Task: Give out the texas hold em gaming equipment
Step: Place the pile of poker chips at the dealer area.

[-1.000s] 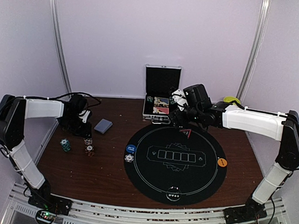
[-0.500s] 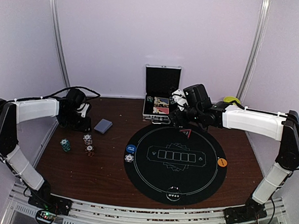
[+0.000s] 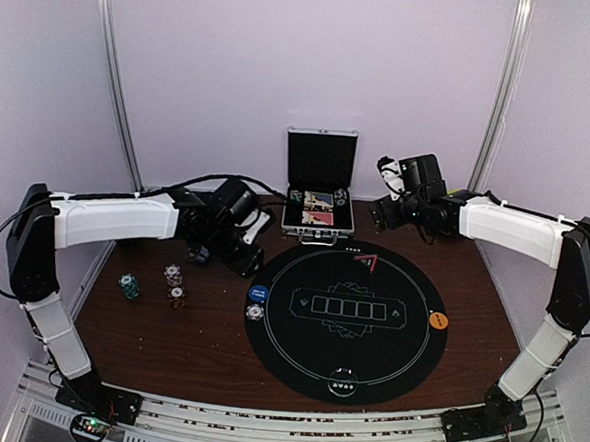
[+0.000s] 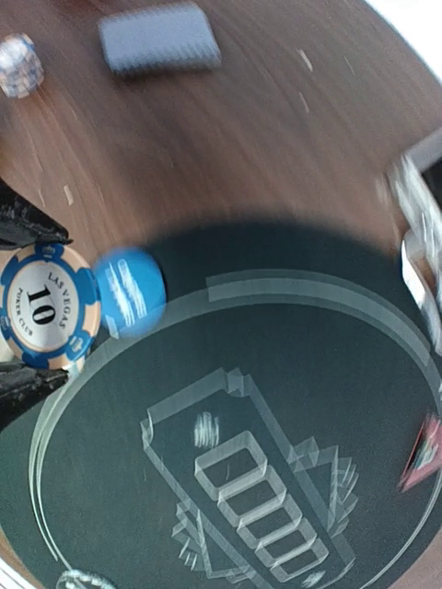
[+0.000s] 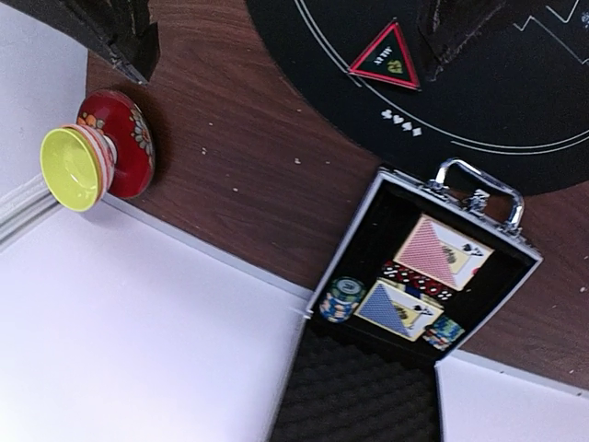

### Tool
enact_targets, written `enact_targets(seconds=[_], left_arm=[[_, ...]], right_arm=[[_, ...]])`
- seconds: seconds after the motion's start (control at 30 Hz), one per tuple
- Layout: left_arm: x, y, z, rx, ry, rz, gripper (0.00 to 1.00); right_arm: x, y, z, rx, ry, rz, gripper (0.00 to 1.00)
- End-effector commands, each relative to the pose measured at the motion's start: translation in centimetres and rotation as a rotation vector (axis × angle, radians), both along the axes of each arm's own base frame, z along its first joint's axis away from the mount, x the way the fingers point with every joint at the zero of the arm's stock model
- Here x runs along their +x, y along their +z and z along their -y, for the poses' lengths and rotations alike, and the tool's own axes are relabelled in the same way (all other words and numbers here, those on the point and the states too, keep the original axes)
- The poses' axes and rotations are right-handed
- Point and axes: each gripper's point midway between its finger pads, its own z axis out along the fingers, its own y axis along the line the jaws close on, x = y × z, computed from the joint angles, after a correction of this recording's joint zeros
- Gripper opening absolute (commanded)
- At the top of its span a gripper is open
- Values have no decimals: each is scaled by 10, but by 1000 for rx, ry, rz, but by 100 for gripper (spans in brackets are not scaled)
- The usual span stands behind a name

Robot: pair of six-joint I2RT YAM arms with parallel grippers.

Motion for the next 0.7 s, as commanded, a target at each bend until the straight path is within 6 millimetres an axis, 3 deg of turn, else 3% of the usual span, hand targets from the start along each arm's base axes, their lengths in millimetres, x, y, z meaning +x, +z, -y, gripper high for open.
enact_targets(seconds=[0.0, 0.13, 0.3, 0.53, 0.67], left_arm=[[-26, -10, 64, 2, -106, 1, 26], [-64, -21, 127, 21, -254, -4, 26], [-103, -31, 183, 6, -395, -6, 26], [-146, -44, 234, -15, -541, -6, 26], [-165, -51, 252, -23, -596, -12, 26]], right_arm=[[10, 18, 37, 76, -79, 25, 100], [15, 16, 52, 88, -110, 22, 100], [18, 11, 61, 90, -128, 11, 100], [19, 9, 64, 94, -130, 4, 100], [19, 8, 63, 96, -123, 1, 100]])
